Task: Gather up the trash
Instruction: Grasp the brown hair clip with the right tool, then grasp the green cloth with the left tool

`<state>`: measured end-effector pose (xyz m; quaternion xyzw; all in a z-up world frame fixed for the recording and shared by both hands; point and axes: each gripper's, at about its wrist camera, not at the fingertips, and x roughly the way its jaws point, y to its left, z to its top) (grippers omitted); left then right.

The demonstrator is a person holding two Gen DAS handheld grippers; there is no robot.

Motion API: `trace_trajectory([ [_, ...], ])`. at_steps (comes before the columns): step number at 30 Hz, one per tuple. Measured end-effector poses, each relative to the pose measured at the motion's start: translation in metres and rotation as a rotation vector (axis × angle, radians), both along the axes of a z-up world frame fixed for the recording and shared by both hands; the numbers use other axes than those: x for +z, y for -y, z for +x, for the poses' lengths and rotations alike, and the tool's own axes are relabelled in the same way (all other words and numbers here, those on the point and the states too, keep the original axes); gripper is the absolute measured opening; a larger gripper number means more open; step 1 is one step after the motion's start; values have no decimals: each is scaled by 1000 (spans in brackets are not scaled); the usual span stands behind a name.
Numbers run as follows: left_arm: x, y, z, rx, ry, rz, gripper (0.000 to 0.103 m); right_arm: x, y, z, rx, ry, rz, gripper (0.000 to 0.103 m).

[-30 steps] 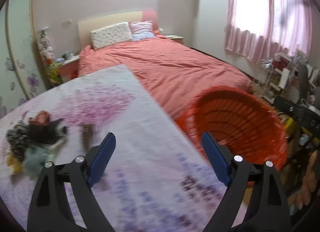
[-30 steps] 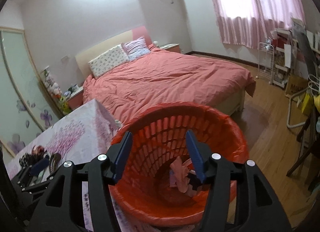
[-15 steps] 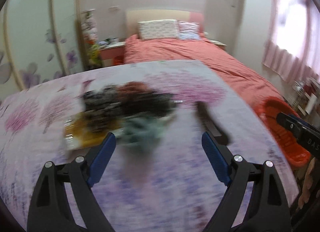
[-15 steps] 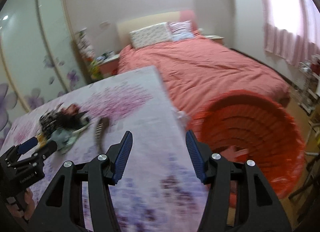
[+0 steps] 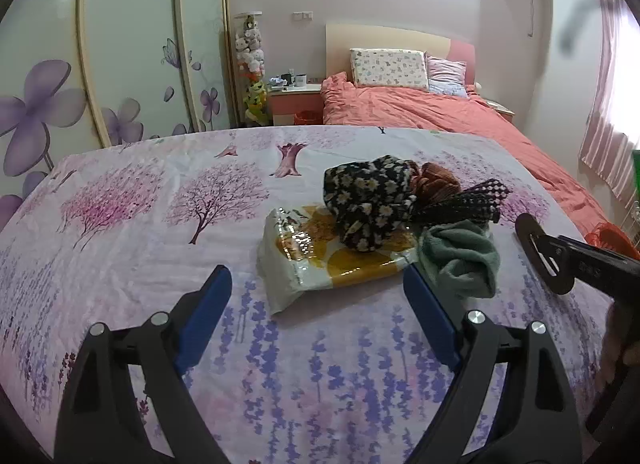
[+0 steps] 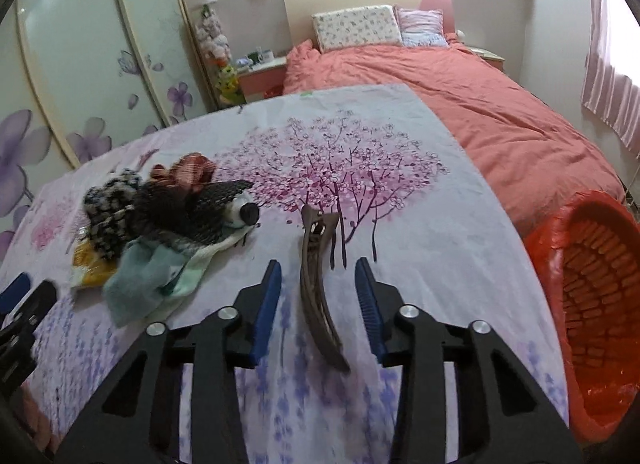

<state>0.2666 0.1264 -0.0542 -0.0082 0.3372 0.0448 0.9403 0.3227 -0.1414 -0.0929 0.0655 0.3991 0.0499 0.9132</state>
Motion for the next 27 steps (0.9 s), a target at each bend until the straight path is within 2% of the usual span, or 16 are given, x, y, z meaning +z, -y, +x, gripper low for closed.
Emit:
trace_trajectory([
  [4, -3, 1, 4, -22, -16, 18, 85, -7, -6, 12, -3, -33, 2, 24],
  [7, -5, 5, 3, -44, -22, -7, 86, -10, -10, 14, 8, -49, -5, 14],
  [10, -5, 10, 8, -63, -67, -60, 86, -8, -7, 7, 6, -41, -13, 14],
  [14, -5, 21, 9, -94, -76, -103, 89, -7, 6, -3, -48, -44, -53, 14],
  [19, -1, 48, 10, -133, -46, -83, 89, -7, 39, -14, -157, -48, -89, 14],
  [22, -1, 63, 16, -160, -47, -91, 89, -9, 48, -15, -164, -54, -37, 14],
  [27, -6, 82, 24, -180, -59, -70, 89, -11, 45, -12, -164, -60, -58, 15],
])
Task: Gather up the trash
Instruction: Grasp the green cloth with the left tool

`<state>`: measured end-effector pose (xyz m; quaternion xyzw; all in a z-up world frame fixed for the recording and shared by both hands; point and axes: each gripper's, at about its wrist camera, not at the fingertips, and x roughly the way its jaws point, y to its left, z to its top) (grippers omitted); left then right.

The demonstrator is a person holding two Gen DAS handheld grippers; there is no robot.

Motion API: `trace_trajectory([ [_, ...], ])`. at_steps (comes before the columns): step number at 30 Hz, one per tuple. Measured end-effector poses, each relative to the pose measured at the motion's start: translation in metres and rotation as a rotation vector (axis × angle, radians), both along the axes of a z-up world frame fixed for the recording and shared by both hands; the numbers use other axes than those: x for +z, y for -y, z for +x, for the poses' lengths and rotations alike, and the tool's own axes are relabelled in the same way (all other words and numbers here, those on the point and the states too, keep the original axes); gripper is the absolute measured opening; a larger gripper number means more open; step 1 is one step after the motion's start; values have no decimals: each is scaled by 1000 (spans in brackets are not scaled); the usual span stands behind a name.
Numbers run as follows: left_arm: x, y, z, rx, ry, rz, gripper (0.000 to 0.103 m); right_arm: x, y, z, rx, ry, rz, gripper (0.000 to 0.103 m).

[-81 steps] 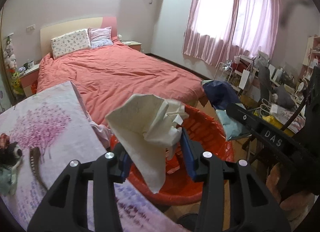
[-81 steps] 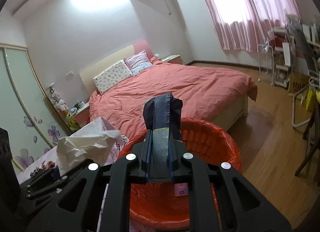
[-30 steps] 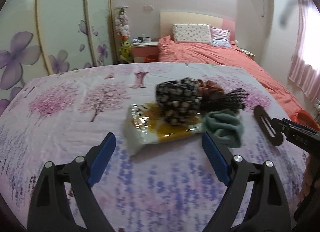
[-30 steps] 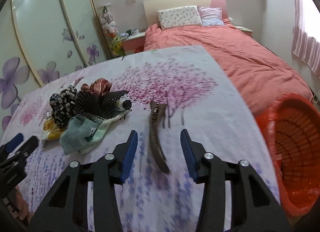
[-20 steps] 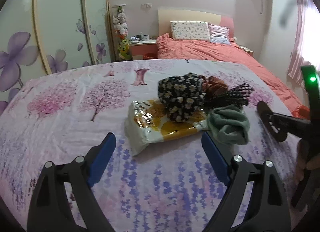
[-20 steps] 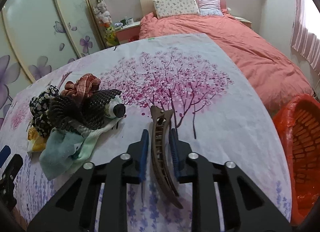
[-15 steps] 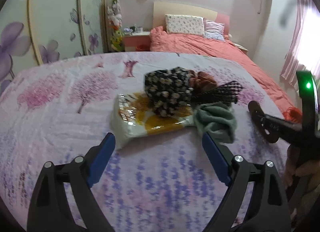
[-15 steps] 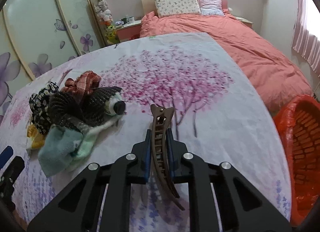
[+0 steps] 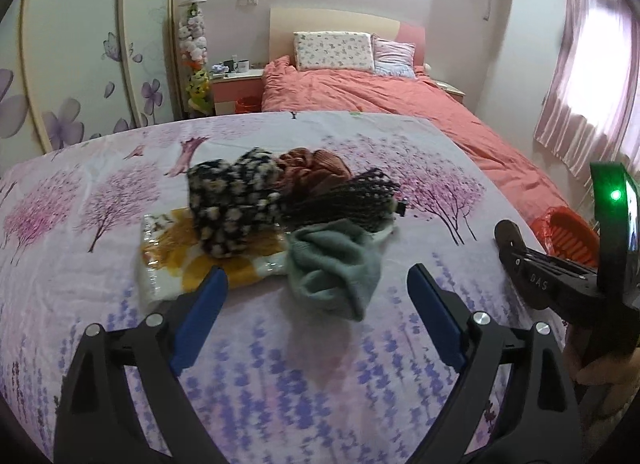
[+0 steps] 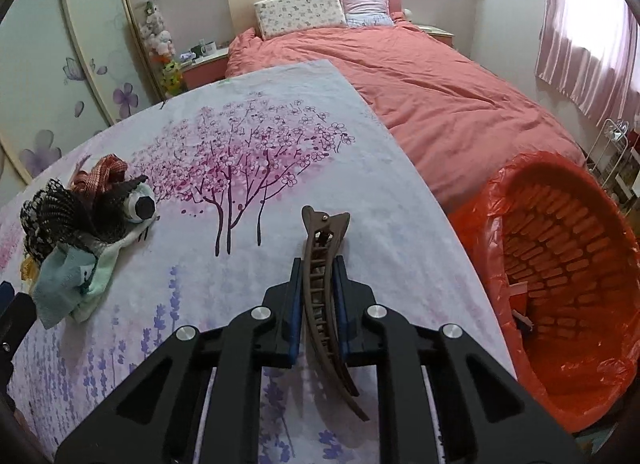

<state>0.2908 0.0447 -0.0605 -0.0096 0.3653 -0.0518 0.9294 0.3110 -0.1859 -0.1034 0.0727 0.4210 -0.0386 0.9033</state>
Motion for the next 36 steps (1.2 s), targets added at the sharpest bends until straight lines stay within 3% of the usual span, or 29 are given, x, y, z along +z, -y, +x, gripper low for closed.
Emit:
trace_trajectory([
  [16, -20, 15, 26, 8, -57, 38, 64, -1, 2, -1, 0, 3, 22, 15],
  [20, -21, 15, 28, 5, -71, 22, 47, -1, 2, -1, 0, 2, 21, 15],
  [26, -18, 8, 27, -9, -73, 0, 31, -1, 4, -1, 1, 7, 34, 15],
  [36, -5, -7, 16, -6, -44, -24, 22, 11, 10, -16, 5, 40, 86, 14],
])
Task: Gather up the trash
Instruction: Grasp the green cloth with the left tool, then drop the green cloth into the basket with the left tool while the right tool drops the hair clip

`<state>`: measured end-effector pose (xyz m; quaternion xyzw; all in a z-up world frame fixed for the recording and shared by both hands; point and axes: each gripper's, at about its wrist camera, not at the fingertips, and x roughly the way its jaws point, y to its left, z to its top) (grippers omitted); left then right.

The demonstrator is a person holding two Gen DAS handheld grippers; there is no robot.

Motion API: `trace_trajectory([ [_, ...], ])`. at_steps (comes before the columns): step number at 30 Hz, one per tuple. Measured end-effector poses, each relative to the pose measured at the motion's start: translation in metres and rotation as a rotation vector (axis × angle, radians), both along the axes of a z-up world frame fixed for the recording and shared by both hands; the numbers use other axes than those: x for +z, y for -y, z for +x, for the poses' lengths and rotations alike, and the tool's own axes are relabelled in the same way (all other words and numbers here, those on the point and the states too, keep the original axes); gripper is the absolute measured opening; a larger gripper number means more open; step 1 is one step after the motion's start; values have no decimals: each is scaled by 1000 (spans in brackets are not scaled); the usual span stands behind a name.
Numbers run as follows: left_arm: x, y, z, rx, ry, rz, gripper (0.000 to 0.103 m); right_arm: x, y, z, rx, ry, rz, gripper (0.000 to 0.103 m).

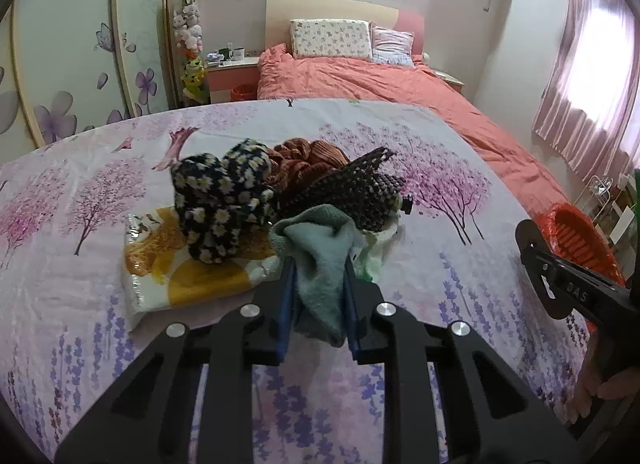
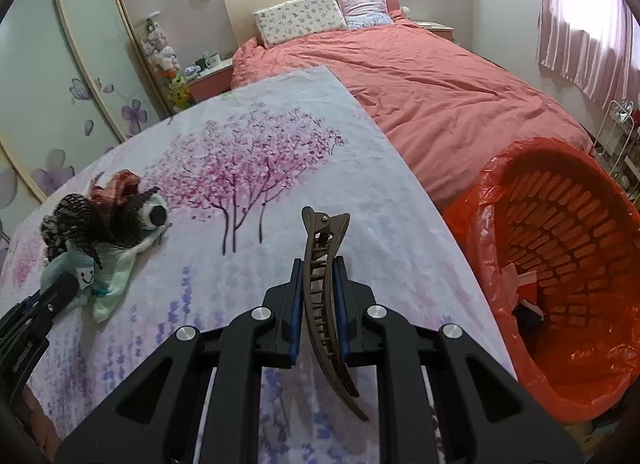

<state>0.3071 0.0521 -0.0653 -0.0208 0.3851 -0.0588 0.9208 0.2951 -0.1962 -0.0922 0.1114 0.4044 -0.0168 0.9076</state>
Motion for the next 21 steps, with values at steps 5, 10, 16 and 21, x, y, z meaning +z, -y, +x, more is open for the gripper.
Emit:
trace_trajectory([
  [5, 14, -6, -10, 4, 24, -3, 22, 15, -1, -11, 17, 36, -7, 14],
  [10, 31, -6, -23, -1, 51, -22, 22, 32, 2, -25, 21, 75, -1, 14],
  [16, 55, 12, -39, -47, 98, -46, 22, 54, 14, -46, 8, 138, 13, 14],
  [21, 69, 41, -52, -110, 124, -64, 22, 71, 26, -66, -13, 196, 15, 14],
])
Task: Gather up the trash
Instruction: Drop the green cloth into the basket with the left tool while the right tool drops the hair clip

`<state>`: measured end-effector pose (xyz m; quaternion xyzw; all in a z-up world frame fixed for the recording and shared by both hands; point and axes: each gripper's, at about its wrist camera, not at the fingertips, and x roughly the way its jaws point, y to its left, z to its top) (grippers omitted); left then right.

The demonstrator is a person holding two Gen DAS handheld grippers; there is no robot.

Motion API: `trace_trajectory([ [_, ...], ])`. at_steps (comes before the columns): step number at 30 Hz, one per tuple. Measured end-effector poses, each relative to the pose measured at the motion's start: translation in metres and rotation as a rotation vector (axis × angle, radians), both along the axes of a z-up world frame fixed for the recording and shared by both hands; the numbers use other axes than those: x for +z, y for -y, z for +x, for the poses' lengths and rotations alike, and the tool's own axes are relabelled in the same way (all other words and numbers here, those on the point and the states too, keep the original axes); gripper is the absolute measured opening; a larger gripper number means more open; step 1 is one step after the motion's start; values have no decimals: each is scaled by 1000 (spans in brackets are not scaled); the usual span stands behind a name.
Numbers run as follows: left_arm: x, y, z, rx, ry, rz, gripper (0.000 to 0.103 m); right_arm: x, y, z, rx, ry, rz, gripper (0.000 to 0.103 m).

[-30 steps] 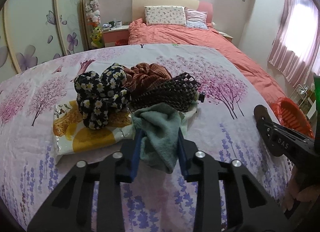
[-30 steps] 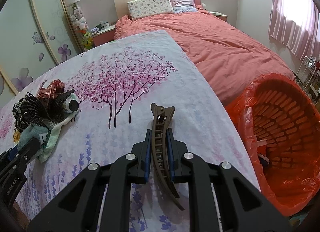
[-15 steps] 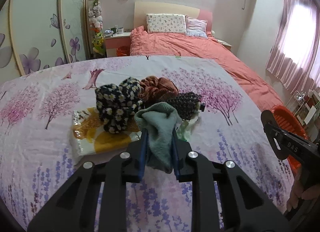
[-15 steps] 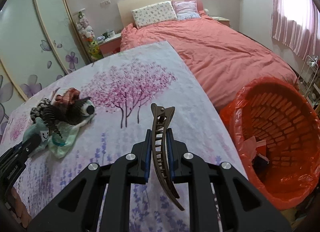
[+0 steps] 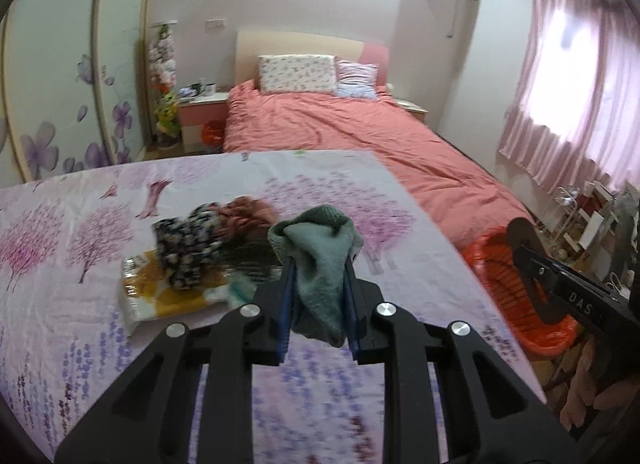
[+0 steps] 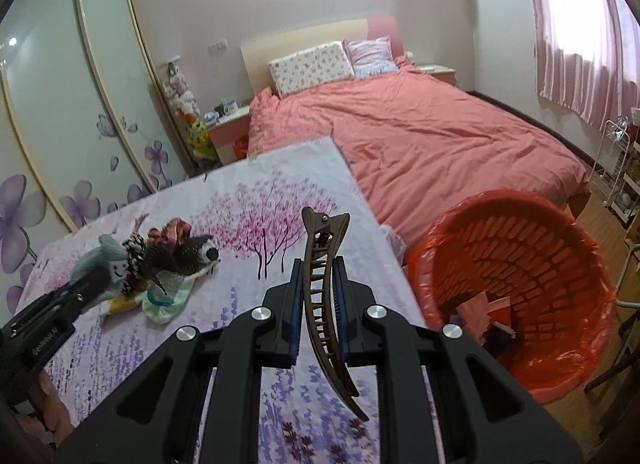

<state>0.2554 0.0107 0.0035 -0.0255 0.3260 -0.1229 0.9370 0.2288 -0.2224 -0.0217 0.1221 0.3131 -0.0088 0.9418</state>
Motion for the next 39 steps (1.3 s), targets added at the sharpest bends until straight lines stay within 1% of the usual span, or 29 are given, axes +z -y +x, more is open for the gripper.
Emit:
trace_trajectory([
  [5, 8, 35, -10, -78, 9, -25, 22, 11, 17, -18, -30, 54, 0, 14],
  [12, 13, 95, -18, -204, 10, -68, 22, 16, 66, -36, -115, 97, 28, 14],
  [18, 7, 154, -16, -324, -11, -93, 22, -1, 110, -37, -196, 76, 54, 14],
  [23, -1, 197, -11, -401, -15, -80, 23, -13, 134, -33, -237, 63, 72, 14],
  [30, -18, 247, 3, -463, -46, -71, 24, -26, 164, -29, -281, 60, 101, 14],
  [32, -24, 257, 8, -464, -54, -62, 28, -28, 171, -28, -294, 63, 119, 14],
  [34, -30, 265, 13, -458, -59, -45, 43, -32, 182, -26, -306, 59, 136, 16],
  [35, -34, 268, 15, -451, -60, -36, 48, -35, 186, -24, -311, 54, 145, 17],
  [37, -40, 267, 19, -439, -67, -24, 53, -41, 192, -23, -319, 38, 163, 31],
  [39, -46, 261, 23, -414, -76, -13, 58, -45, 193, -26, -328, 29, 164, 35],
])
